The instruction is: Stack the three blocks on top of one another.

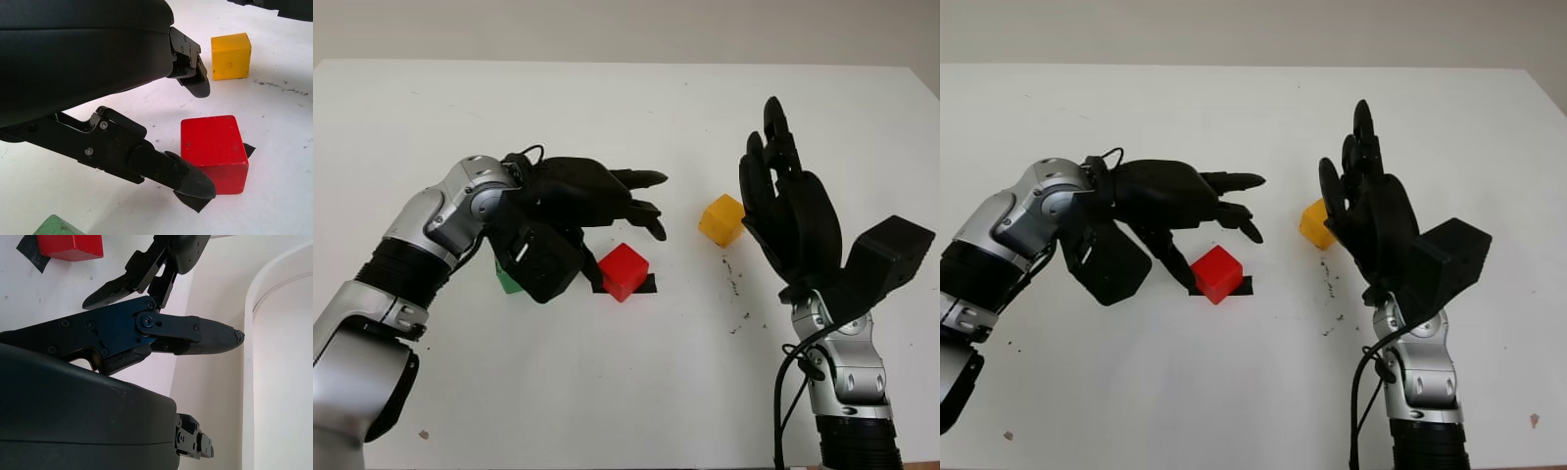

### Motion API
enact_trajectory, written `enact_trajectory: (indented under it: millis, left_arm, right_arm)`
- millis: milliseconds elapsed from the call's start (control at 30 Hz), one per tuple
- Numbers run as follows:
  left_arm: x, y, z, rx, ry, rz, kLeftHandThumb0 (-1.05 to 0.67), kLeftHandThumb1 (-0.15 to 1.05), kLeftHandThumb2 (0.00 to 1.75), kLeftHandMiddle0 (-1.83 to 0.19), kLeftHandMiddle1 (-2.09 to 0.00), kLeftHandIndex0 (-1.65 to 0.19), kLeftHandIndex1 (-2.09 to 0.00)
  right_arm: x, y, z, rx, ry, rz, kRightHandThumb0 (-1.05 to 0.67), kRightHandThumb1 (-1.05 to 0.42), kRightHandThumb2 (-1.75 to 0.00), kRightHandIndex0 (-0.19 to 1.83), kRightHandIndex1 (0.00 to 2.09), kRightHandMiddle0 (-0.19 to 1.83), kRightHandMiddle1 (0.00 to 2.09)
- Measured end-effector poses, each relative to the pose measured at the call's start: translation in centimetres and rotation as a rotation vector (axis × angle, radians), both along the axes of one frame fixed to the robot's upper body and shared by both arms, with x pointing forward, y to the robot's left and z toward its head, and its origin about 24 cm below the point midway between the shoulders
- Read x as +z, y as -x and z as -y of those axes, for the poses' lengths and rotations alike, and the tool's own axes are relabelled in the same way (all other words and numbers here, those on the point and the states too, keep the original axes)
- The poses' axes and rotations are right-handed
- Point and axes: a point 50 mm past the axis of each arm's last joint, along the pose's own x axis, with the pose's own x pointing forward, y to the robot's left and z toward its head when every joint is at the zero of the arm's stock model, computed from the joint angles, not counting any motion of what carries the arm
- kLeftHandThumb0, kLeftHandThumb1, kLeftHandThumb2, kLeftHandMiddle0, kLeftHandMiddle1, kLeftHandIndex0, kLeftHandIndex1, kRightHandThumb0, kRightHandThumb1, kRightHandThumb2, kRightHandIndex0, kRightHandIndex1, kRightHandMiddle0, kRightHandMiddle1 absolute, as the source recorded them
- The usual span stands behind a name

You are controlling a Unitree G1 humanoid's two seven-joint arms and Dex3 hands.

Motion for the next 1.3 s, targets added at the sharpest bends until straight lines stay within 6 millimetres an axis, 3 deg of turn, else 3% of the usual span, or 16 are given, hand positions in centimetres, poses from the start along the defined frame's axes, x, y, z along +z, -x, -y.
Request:
enact_trajectory:
  millis: [200, 300, 433, 467, 667, 767, 900, 1100, 1300]
  left_arm:
    - [1.7, 0.6, -0.8, 0.057, 0.041, -0.033, -0.76, 0.90, 0.06, 0.19, 0.00, 0.12, -0.16]
    - [3.4, 1.1, -2.4, 0.148, 0.121, -0.104, -0.88, 1.00, 0.09, 0.19, 0.00, 0.18, -0.03]
    - [5.7, 2.1, -5.3, 0.266, 0.352, -0.148, -0.93, 1.05, 0.53, 0.19, 0.00, 0.19, 0.00]
    - [5.9, 2.3, -6.1, 0.296, 0.443, -0.164, -0.92, 1.05, 0.57, 0.19, 0.00, 0.19, 0.00]
    - [3.5, 3.5, -9.6, 0.465, 0.986, -0.225, -0.85, 1.05, 0.62, 0.19, 0.00, 0.19, 0.00]
    - [2.5, 4.2, -10.7, 0.500, 1.155, -0.214, -0.77, 1.05, 0.64, 0.19, 0.00, 0.19, 0.00]
    - [1.5, 4.7, -12.2, 0.551, 1.373, -0.203, -0.76, 1.05, 0.62, 0.19, 0.00, 0.19, 0.00]
    - [-0.5, 4.8, -13.7, 0.614, 1.564, -0.186, -0.78, 1.05, 0.55, 0.18, -0.02, 0.19, 0.00]
    - [-2.9, 4.7, -13.8, 0.680, 1.653, -0.187, -0.75, 1.05, 0.57, 0.15, -0.06, 0.18, -0.01]
  right_arm:
    - [-0.1, 0.0, 0.0, -0.001, 0.007, -0.003, -0.78, -1.05, -0.49, -0.19, 0.00, -0.19, 0.00]
    - [0.1, -0.1, 0.4, 0.004, 0.037, 0.005, -0.75, -1.05, -0.47, -0.19, 0.00, -0.19, 0.00]
    - [1.6, -1.0, 1.7, 0.004, 0.129, 0.050, -0.75, -1.05, -0.35, -0.17, 0.02, -0.10, 0.05]
    - [2.2, -1.3, 2.1, 0.014, 0.159, 0.076, -0.76, -1.05, -0.30, -0.17, 0.02, -0.10, 0.06]
    - [5.7, -3.5, 4.8, 0.084, 0.306, 0.127, -0.70, -0.93, -0.05, -0.15, 0.04, -0.05, 0.08]
    - [7.5, -4.3, 5.6, 0.075, 0.403, 0.129, -0.69, -0.88, -0.04, -0.09, 0.07, 0.05, 0.14]
    - [9.9, -4.9, 6.6, 0.030, 0.678, 0.173, -0.75, -0.85, -0.04, 0.06, 0.14, 0.21, 0.24]
    - [12.3, -5.6, 6.7, 0.003, 1.082, 0.205, -0.77, -0.82, -0.05, 0.08, 0.11, 0.29, 0.23]
    - [12.4, -6.5, 5.8, 0.059, 1.388, 0.178, -0.74, -0.82, -0.05, 0.01, 0.06, 0.27, 0.16]
